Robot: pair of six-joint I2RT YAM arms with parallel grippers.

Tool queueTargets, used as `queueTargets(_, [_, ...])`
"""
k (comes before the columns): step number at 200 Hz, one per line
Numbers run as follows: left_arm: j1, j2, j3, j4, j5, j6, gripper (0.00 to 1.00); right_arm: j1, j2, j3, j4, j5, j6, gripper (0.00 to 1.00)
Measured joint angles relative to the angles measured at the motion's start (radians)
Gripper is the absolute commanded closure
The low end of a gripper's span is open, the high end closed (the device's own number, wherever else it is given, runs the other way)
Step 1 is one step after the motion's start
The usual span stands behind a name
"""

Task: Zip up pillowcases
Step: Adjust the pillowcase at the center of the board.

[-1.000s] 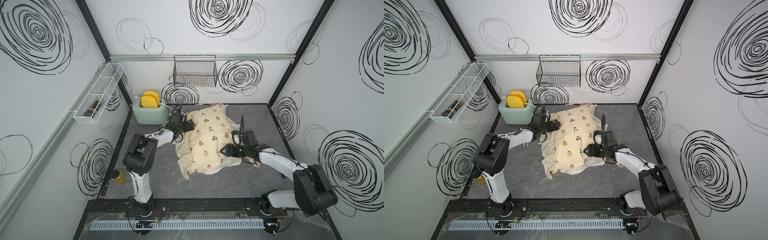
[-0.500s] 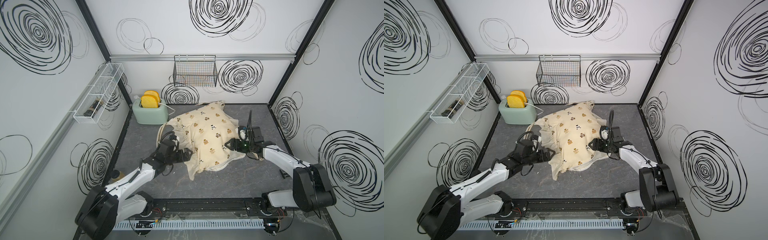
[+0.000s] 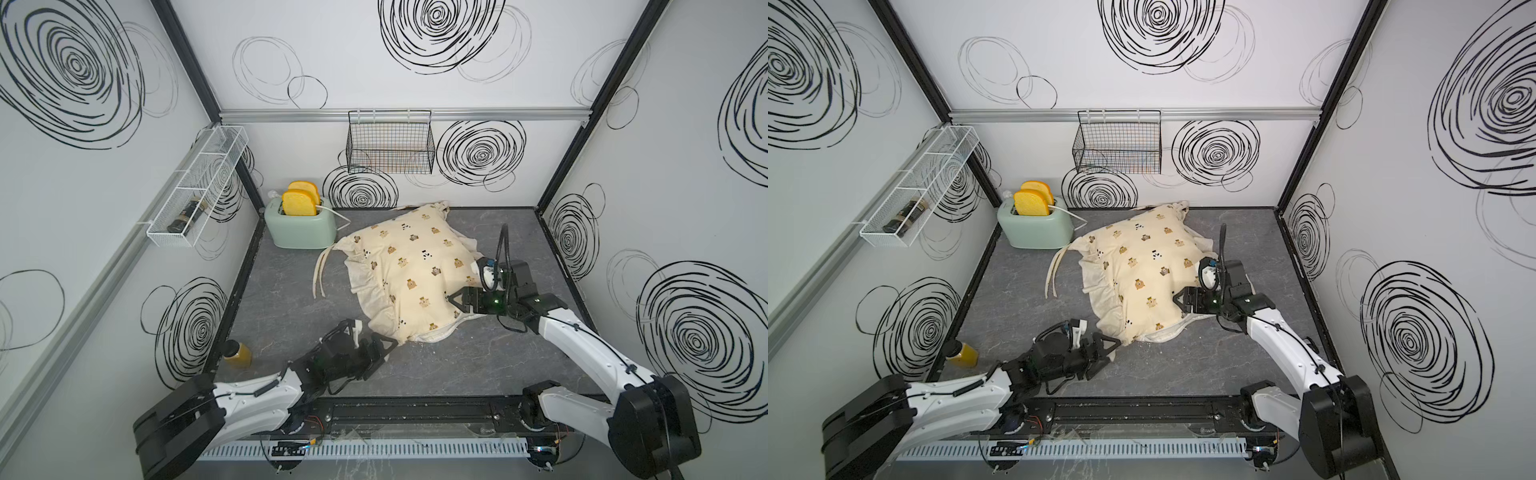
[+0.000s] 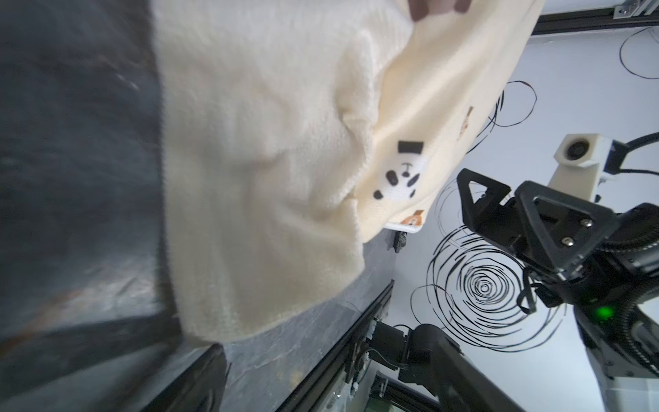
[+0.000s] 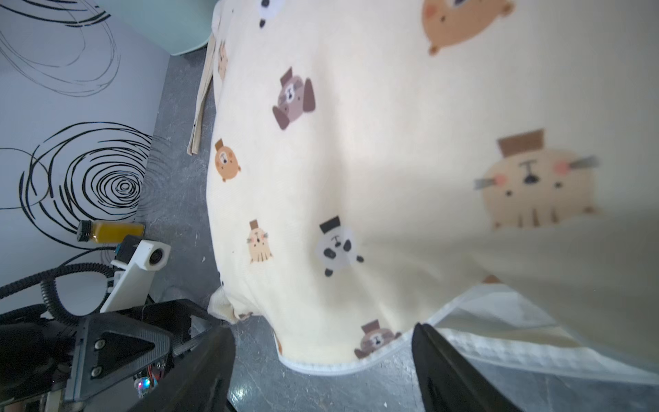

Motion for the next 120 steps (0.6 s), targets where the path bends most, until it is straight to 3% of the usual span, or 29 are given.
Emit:
queueTargets(43, [-0.119, 0.358, -0.011, 0.441, -0.102, -0.238, 0.00, 0.004, -0.081, -0.081, -0.035, -0.006, -0.001, 0.19])
queueTargets(60, [-0.146, 0.519, -0.025, 0.647, -0.156, -0.326, 0.06, 0.008, -0.092, -0.086, -0.049, -0.007, -0.001, 0.19])
queueTargets(83, [-0.168, 0.705, -0.020, 0.868, -0.223, -0.400, 0.24, 0.018, -0.111, -0.089, -0.053, -0.012, 0.000, 0.20])
queueTargets(97, [-0.180, 0.800, -0.009, 0.973, -0.262, -0.428, 0.25, 0.031, -0.122, -0.093, -0.055, -0.017, 0.003, 0.20])
queueTargets(120, [-0.189, 0.838, 0.013, 0.981, -0.316, -0.448, 0.22, 0.071, -0.146, -0.110, -0.055, -0.022, 0.019, 0.20])
